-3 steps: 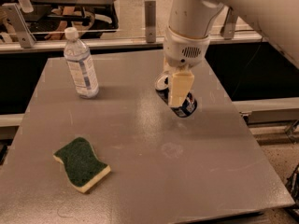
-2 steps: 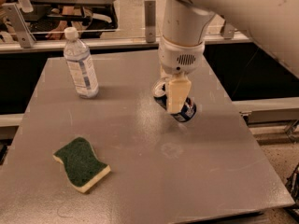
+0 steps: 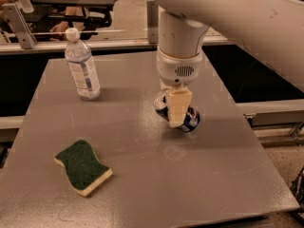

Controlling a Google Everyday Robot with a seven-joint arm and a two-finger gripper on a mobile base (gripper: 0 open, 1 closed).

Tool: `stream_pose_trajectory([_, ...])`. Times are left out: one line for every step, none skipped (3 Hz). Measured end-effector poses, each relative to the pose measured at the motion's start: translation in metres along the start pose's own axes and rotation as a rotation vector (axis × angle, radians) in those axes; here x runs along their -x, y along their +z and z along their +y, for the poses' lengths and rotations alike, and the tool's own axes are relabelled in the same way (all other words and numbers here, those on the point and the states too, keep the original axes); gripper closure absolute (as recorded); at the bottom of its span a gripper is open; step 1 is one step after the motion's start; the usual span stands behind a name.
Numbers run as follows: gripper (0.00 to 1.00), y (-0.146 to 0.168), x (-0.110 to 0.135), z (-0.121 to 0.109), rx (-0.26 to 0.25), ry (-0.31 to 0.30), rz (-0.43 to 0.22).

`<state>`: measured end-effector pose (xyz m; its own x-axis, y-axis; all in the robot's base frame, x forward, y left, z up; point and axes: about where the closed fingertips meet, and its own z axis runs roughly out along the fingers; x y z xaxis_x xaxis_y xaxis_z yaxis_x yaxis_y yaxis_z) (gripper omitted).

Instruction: Knock pepsi can over

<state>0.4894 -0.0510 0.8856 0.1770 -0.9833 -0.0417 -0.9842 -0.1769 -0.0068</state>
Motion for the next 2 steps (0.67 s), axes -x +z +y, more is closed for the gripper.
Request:
stream_pose_trajectory([0.0,0.0009,0.0051,-0.0086,-0.033,-0.001,-0.017])
stream_pose_trajectory([0.0,0.0009,0.0051,-0.0086,-0.033,-0.001,-0.017])
